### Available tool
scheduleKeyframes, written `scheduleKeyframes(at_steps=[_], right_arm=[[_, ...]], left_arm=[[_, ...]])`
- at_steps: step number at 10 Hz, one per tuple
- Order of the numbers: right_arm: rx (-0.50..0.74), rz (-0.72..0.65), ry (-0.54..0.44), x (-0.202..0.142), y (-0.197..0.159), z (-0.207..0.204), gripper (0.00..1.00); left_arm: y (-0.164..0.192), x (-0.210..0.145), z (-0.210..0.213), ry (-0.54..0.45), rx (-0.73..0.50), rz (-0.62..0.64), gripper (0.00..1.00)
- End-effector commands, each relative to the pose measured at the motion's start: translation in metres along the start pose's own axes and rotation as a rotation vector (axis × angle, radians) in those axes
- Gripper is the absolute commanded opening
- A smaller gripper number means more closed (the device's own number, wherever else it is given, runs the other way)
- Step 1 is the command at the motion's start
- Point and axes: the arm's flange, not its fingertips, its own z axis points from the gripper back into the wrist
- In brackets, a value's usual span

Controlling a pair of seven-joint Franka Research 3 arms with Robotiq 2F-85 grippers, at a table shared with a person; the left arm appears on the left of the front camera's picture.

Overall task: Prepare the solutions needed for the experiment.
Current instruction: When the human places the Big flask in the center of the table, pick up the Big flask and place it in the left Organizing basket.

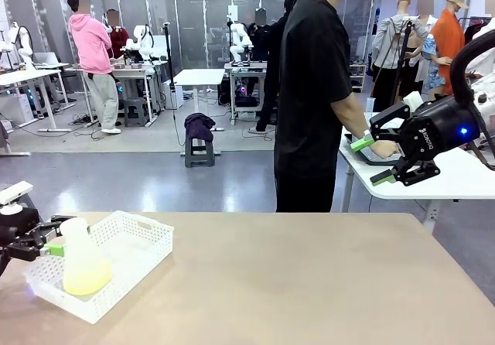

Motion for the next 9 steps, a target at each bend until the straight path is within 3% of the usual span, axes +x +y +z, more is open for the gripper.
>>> scheduleKeyframes(at_steps=[1, 3, 8, 9], right_arm=[[0.008, 0.003, -0.010, 0.001, 0.002, -0.001, 0.81], [0.008, 0.003, -0.010, 0.001, 0.002, -0.001, 0.81], [0.008, 0.003, -0.010, 0.001, 0.002, -0.001, 0.81], [0.008, 0.003, -0.010, 0.001, 0.002, -0.001, 0.81]], left_arm=[[0.000, 0.002, -0.001, -0.002, -0.004, -0.002, 1.00], [-0.004, 0.009, 0.011, 0.018, 0.005, -0.020, 1.00], [-0.023, 0.070, 0.054, 0.057, 0.072, -0.035, 1.00], [-0.027, 0.089, 0.057, -0.051, 0.149, 0.085, 1.00]])
